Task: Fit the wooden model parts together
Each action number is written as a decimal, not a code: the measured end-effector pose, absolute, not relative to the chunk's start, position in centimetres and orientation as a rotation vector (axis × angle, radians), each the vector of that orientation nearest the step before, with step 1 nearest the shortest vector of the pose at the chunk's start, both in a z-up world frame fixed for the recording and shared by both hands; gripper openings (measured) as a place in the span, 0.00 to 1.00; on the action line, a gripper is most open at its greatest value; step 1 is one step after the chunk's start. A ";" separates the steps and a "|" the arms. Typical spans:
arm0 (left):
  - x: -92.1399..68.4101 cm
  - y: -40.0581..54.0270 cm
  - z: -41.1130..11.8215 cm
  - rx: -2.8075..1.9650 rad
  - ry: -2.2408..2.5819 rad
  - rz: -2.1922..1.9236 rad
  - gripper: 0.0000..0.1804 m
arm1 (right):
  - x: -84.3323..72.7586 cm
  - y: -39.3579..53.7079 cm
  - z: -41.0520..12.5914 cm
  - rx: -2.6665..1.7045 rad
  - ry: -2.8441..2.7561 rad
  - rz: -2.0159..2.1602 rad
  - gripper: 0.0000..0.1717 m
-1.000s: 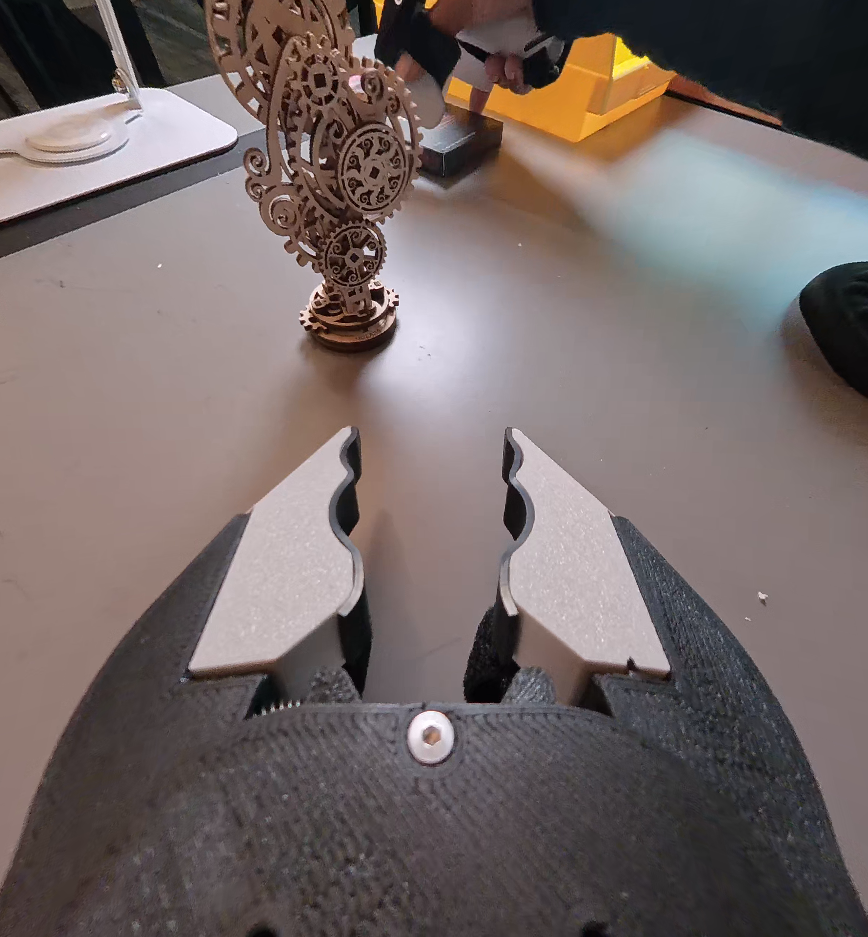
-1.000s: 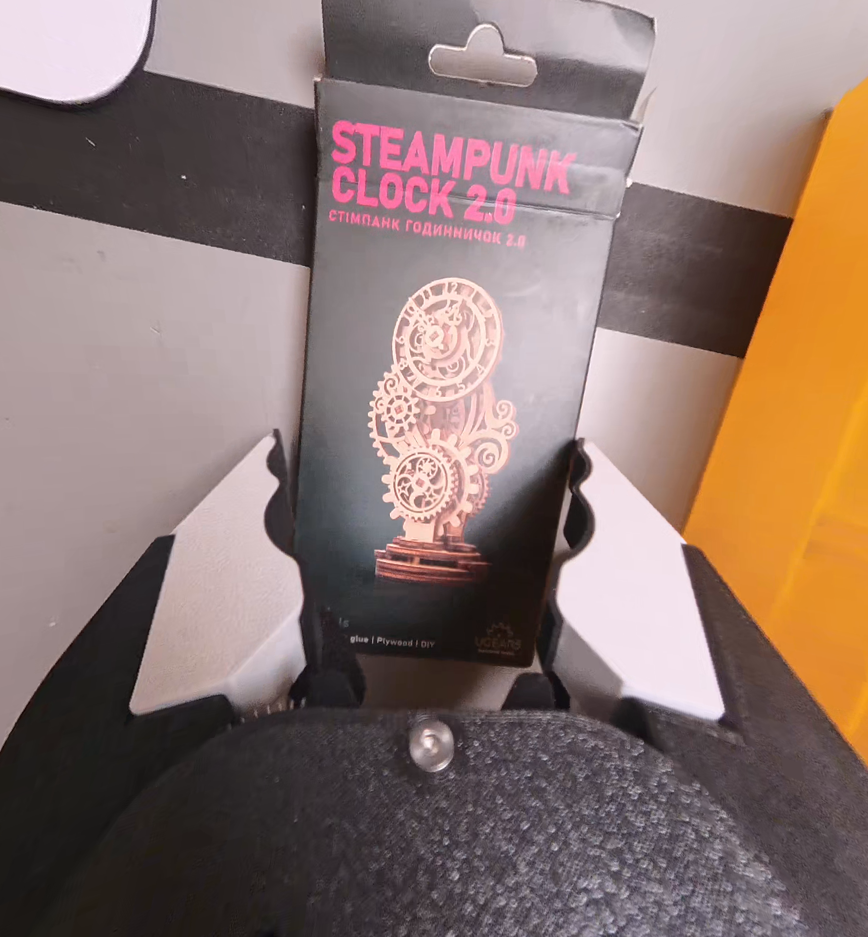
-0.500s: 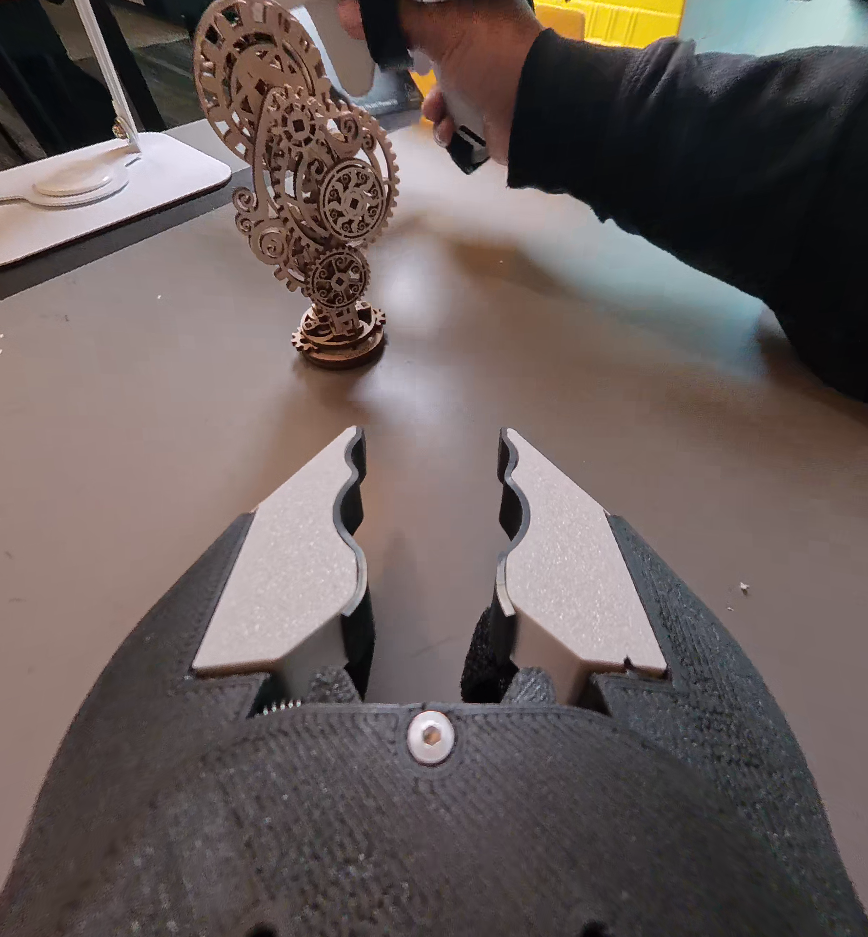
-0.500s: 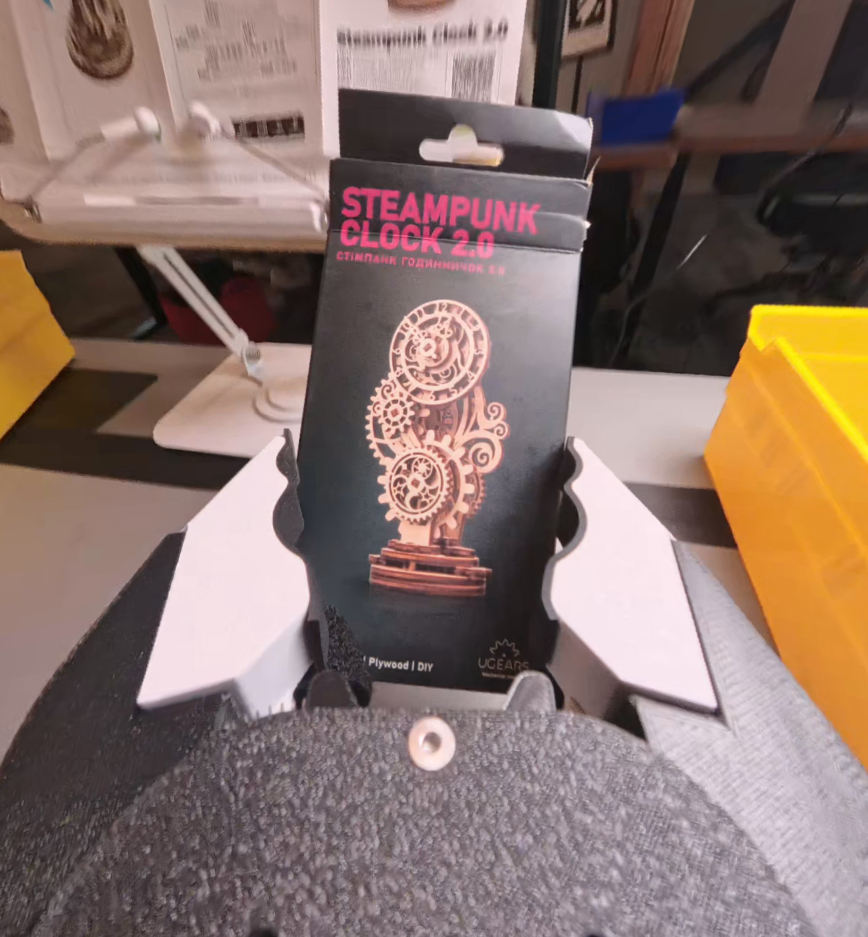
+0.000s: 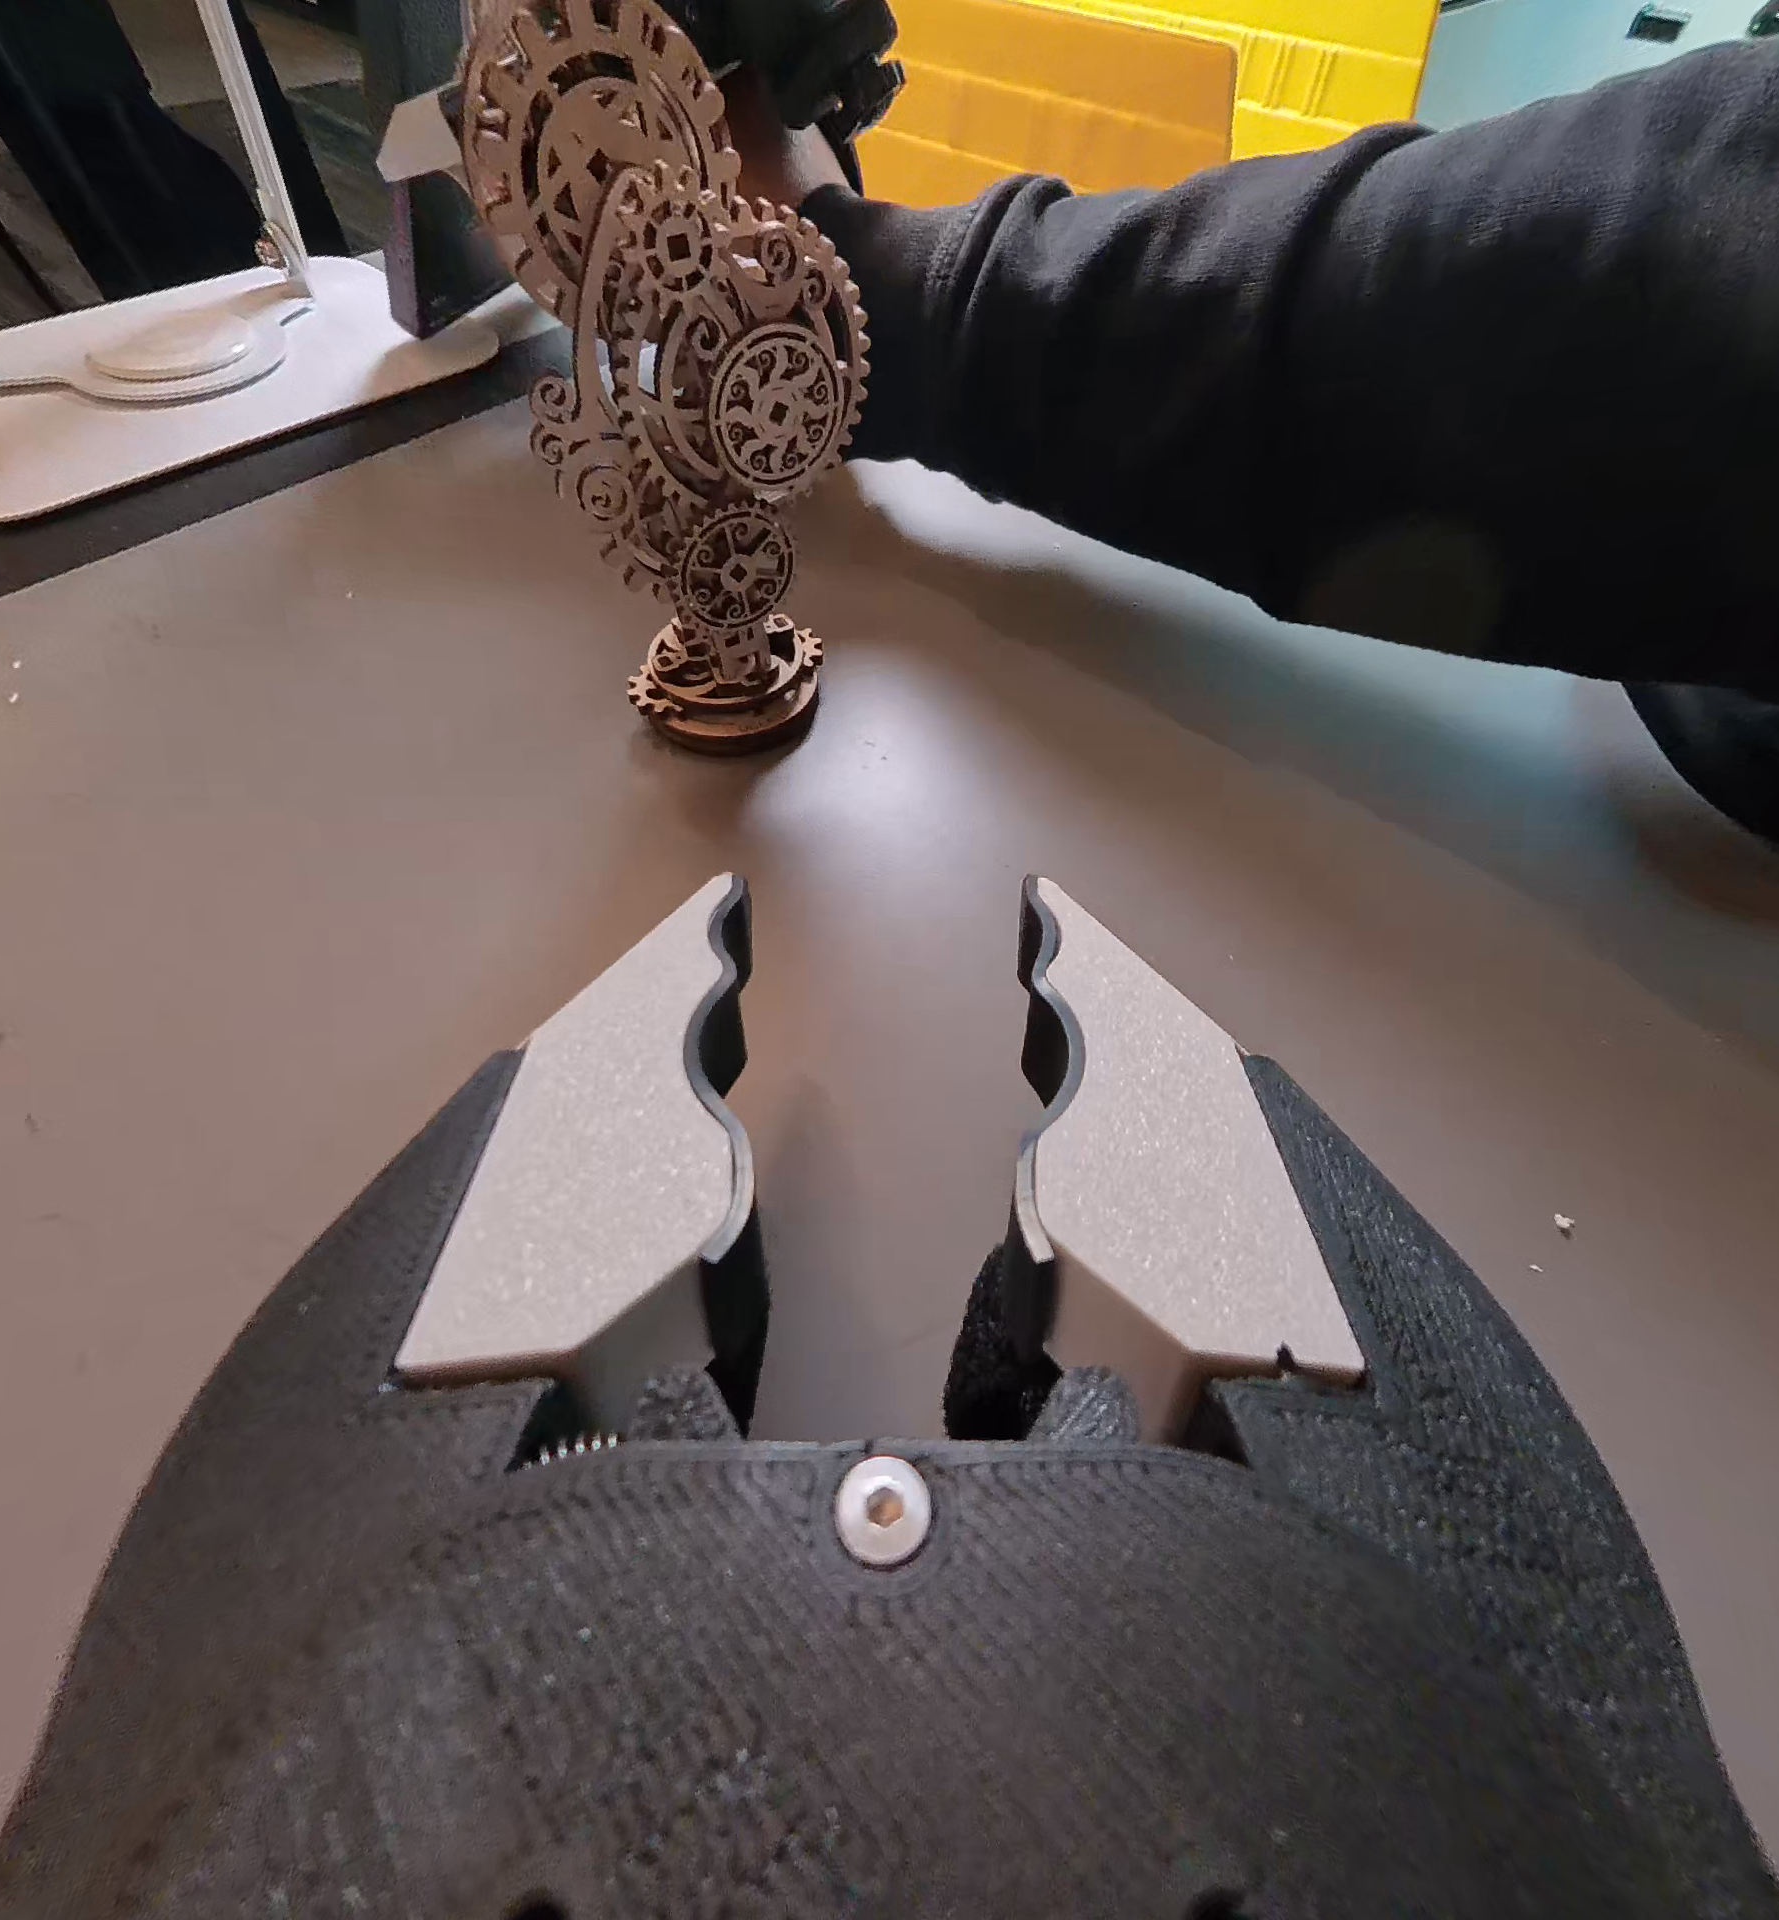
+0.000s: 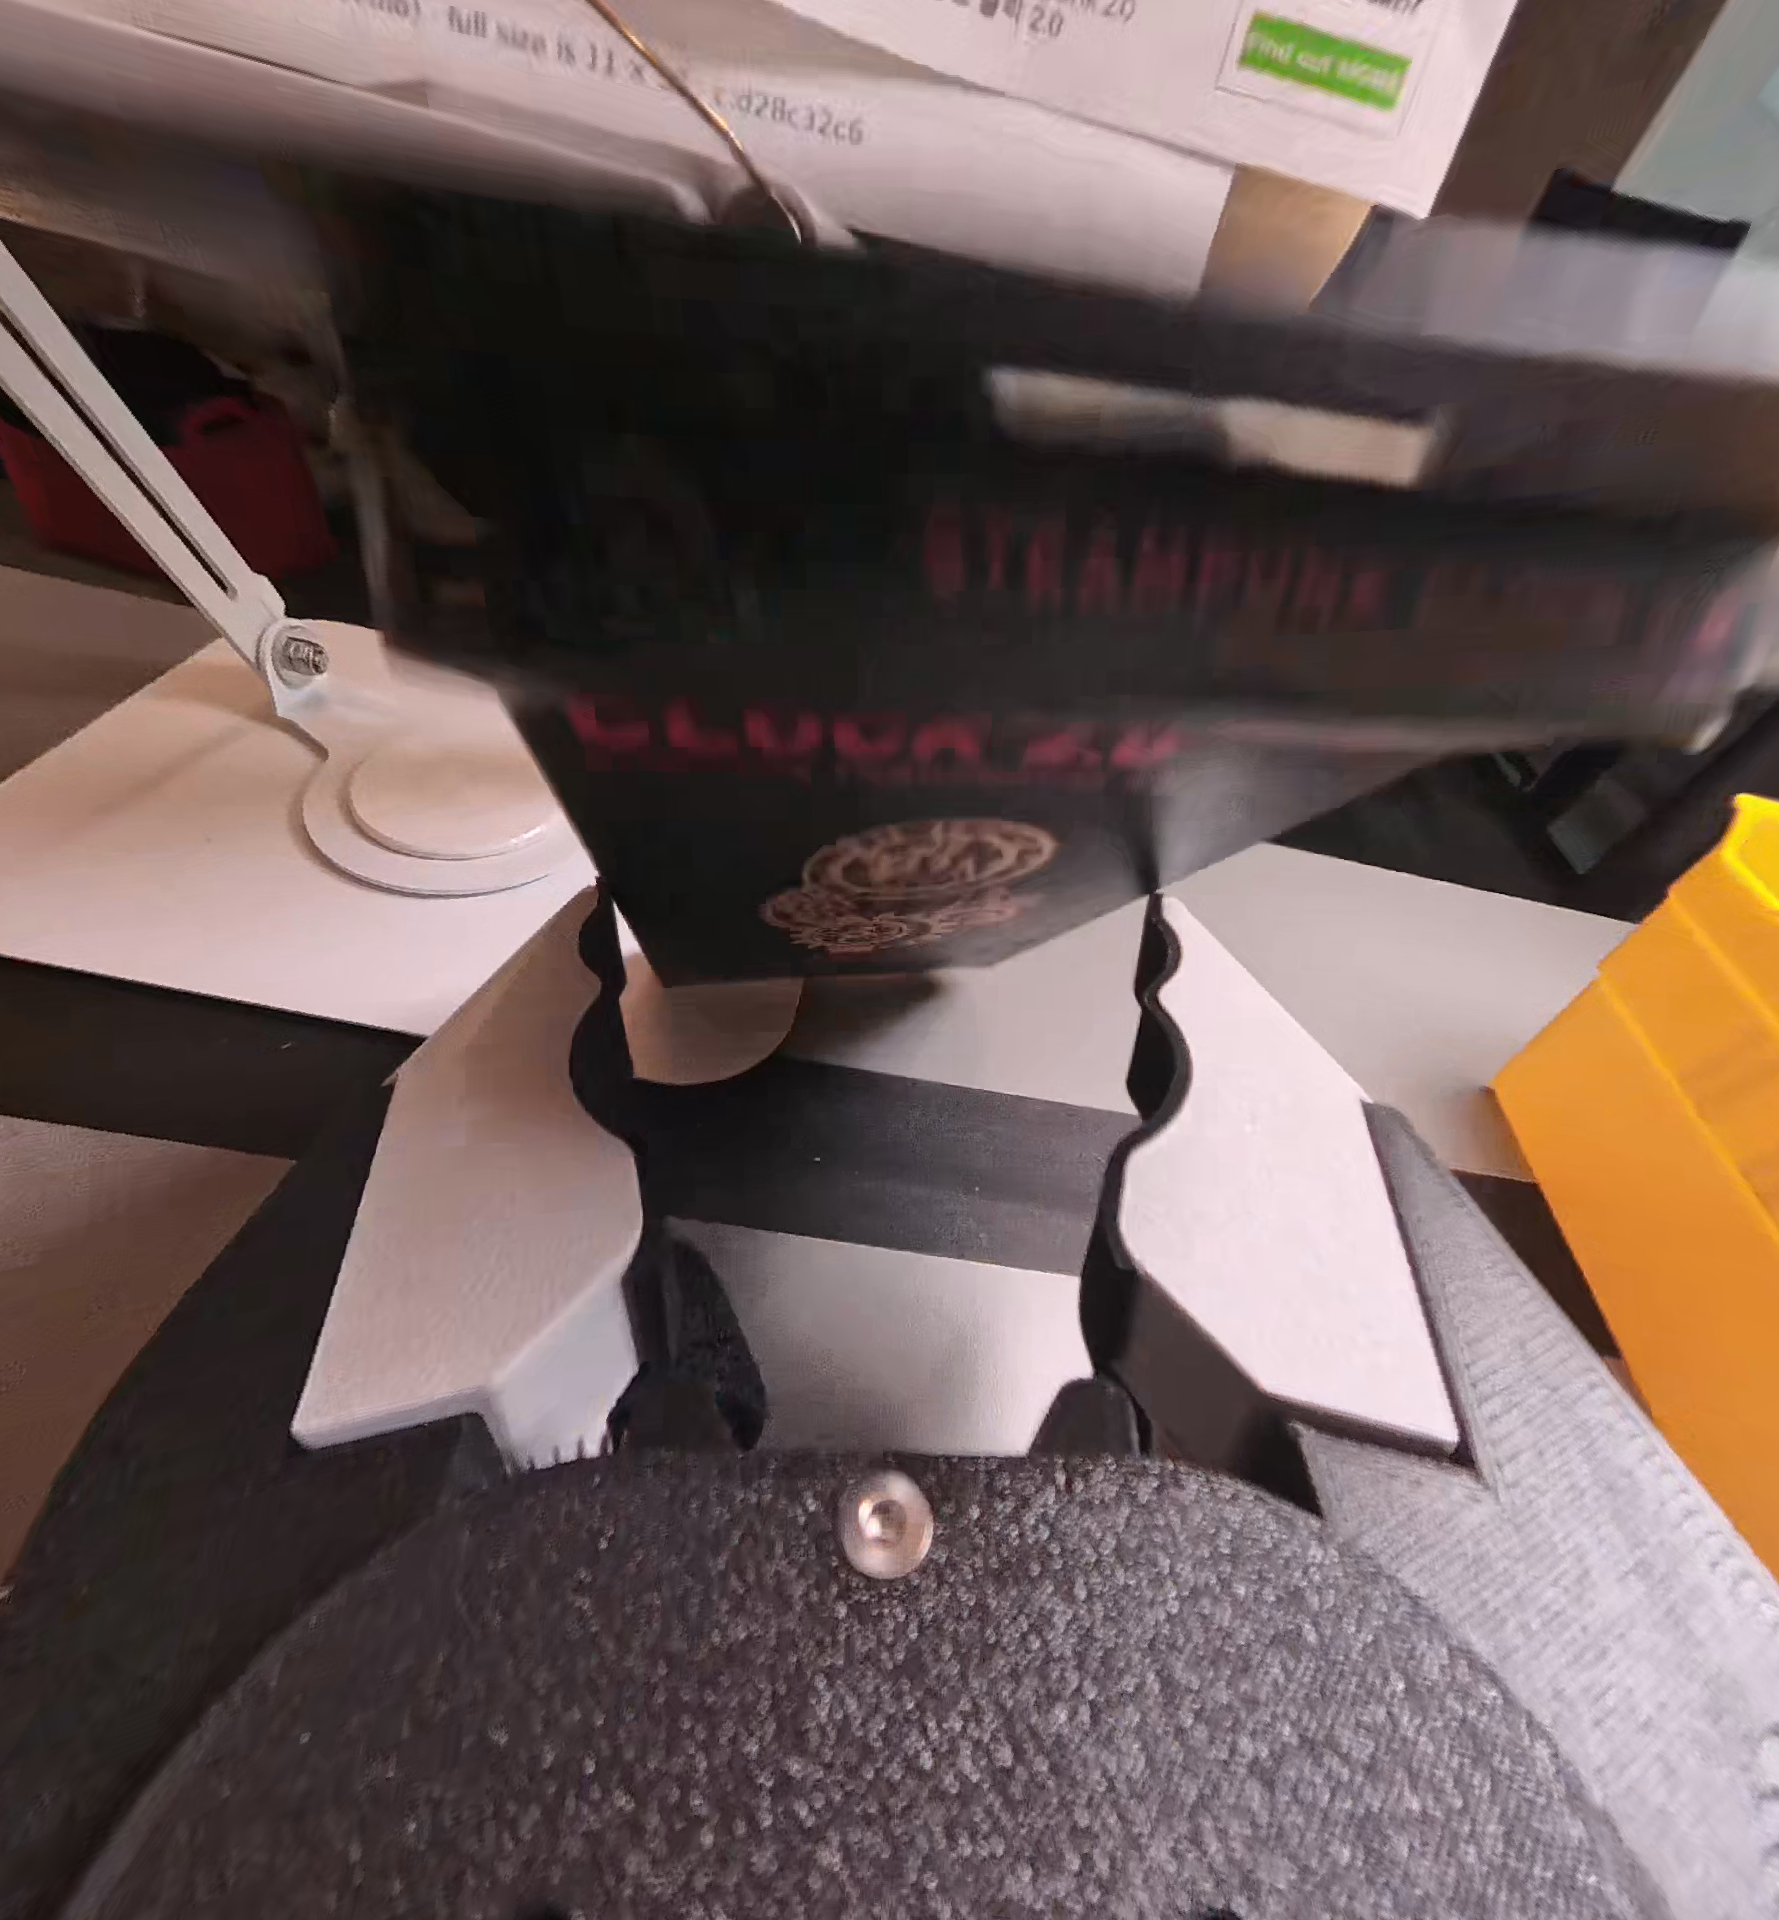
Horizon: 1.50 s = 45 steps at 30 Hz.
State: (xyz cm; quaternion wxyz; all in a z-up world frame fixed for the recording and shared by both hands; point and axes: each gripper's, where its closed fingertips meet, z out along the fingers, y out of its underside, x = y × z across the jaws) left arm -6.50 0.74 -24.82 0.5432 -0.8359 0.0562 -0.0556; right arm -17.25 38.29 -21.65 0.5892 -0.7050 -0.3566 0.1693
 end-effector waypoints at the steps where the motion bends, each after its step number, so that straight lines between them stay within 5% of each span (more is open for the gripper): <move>1: -6.5 0.8 -24.9 -1.986 0.130 -0.136 0.28 | -17.2 38.2 -21.7 -1.642 -0.833 0.404 0.57; 8: -6.6 1.0 -25.1 -1.997 0.124 -0.139 0.28 | -16.6 38.1 -20.1 -1.615 -0.852 0.453 0.56; 13: -6.7 0.9 -25.0 -1.992 0.117 -0.139 0.28 | -15.6 37.4 -18.4 -1.606 -0.806 0.512 0.46; 17: -6.4 0.9 -25.0 -1.993 0.124 -0.151 0.27 | -13.8 36.2 -17.2 -1.609 -0.771 0.528 0.18; 20: -6.1 0.9 -24.9 -1.991 0.137 -0.154 0.27 | -12.7 35.2 -16.2 -1.603 -0.783 0.529 0.08; 32: -6.6 1.4 -23.6 -1.939 0.148 -0.098 0.27 | -10.1 34.3 -14.8 -1.612 -0.713 0.472 0.08; 45: -9.6 17.8 -5.8 -1.766 0.060 -0.319 0.35 | -7.8 26.0 -10.5 -1.295 -0.825 0.405 0.08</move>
